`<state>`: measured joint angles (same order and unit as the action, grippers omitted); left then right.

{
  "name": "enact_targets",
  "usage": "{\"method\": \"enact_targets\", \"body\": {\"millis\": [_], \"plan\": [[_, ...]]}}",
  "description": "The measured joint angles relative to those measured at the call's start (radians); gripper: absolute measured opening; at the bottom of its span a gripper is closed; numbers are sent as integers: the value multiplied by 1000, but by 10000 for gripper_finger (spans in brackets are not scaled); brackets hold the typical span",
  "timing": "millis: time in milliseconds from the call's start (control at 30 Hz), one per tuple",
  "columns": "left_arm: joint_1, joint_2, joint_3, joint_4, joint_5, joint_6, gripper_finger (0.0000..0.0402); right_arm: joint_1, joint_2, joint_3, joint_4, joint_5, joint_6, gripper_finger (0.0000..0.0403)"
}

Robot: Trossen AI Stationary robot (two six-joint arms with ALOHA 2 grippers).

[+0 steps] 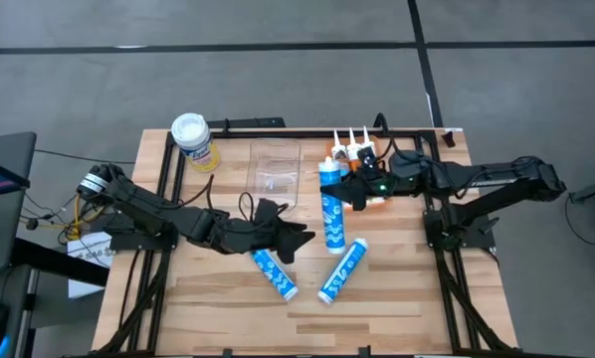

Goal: Pick & place silicon tubes, Sealant and Lysol wipes
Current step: Put the blue sealant into the transparent bin

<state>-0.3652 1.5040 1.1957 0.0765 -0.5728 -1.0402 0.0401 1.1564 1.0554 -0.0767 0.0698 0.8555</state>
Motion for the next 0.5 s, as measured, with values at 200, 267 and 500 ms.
{"method": "enact_targets", "body": {"millis": [200, 267, 500], "plan": [[18, 1, 0, 15, 0, -1, 237, -34, 30, -1, 106, -59, 23, 203], [27, 1, 0, 35, 1, 0, 237, -39, 40, 2, 131, -81, 35, 203], [51, 1, 0, 61, 25, 25, 237, -44, 72, 0, 190, -108, 56, 203]]}}
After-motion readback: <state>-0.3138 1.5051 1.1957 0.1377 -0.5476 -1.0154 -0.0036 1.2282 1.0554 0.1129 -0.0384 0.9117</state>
